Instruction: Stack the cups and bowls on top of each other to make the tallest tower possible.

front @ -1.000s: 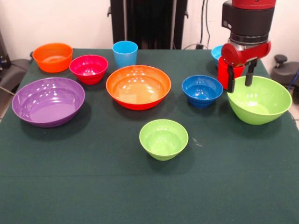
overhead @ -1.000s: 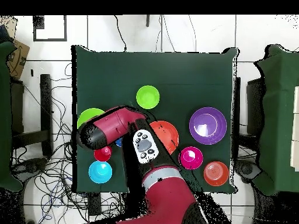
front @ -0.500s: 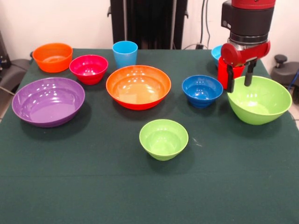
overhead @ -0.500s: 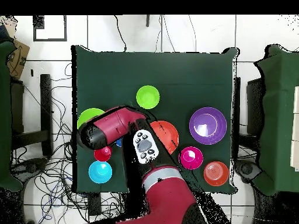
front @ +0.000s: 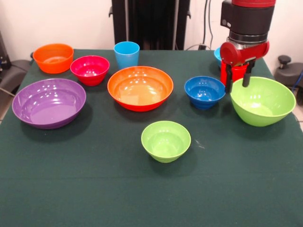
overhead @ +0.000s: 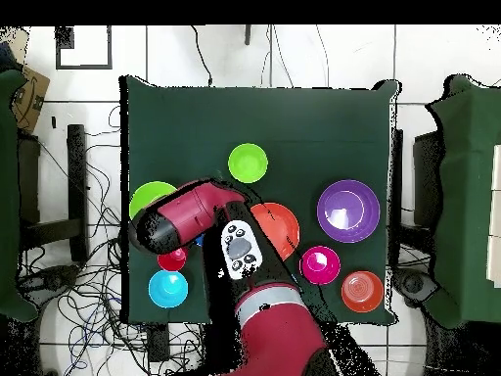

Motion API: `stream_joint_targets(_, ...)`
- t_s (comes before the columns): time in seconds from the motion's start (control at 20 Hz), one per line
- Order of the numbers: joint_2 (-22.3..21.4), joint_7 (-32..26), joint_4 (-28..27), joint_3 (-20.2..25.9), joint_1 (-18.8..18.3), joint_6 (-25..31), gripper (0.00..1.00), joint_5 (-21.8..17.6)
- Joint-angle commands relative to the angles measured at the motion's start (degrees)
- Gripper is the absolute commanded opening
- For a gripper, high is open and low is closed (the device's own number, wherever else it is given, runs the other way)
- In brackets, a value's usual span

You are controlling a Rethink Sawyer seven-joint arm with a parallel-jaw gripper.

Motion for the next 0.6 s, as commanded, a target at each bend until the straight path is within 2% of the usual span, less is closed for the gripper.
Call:
stream_joint_targets(0.05, 0.8, -0.3, -1.5, -3.7, 2.6, 2.2, 1.00, -6.6)
stream_joint_targets(0.6, 0.8, -0.4, -1.1, -4.1, 3.0, 1.3, 1.00, -7.0)
